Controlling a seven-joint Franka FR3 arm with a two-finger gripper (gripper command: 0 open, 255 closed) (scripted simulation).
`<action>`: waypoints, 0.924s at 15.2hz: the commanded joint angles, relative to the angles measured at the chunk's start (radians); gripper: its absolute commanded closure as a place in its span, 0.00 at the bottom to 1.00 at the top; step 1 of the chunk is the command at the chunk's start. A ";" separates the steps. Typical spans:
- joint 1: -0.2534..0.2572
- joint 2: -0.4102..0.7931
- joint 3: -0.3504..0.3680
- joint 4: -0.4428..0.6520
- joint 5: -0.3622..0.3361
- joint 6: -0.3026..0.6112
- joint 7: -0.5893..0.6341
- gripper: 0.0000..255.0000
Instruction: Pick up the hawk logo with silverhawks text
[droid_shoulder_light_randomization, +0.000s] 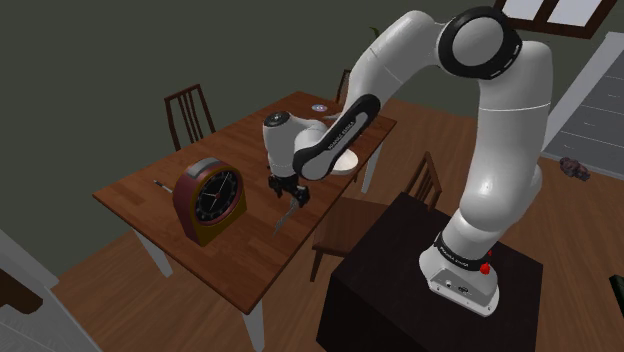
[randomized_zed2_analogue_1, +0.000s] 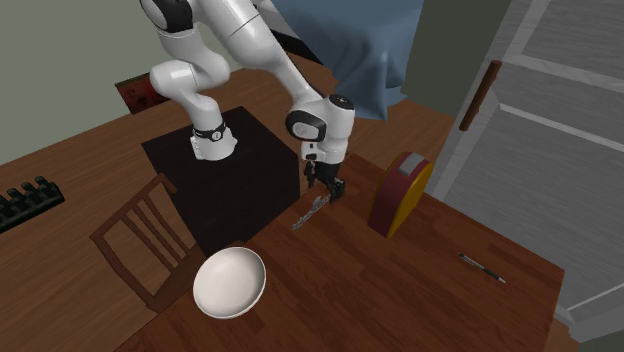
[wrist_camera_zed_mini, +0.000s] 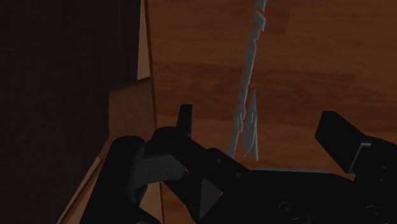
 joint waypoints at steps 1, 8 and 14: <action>0.015 0.034 -0.020 0.010 -0.030 0.017 0.031 0.00; 0.039 0.090 -0.053 0.021 -0.078 0.054 0.068 0.00; 0.039 0.091 -0.053 0.022 -0.078 0.054 0.068 1.00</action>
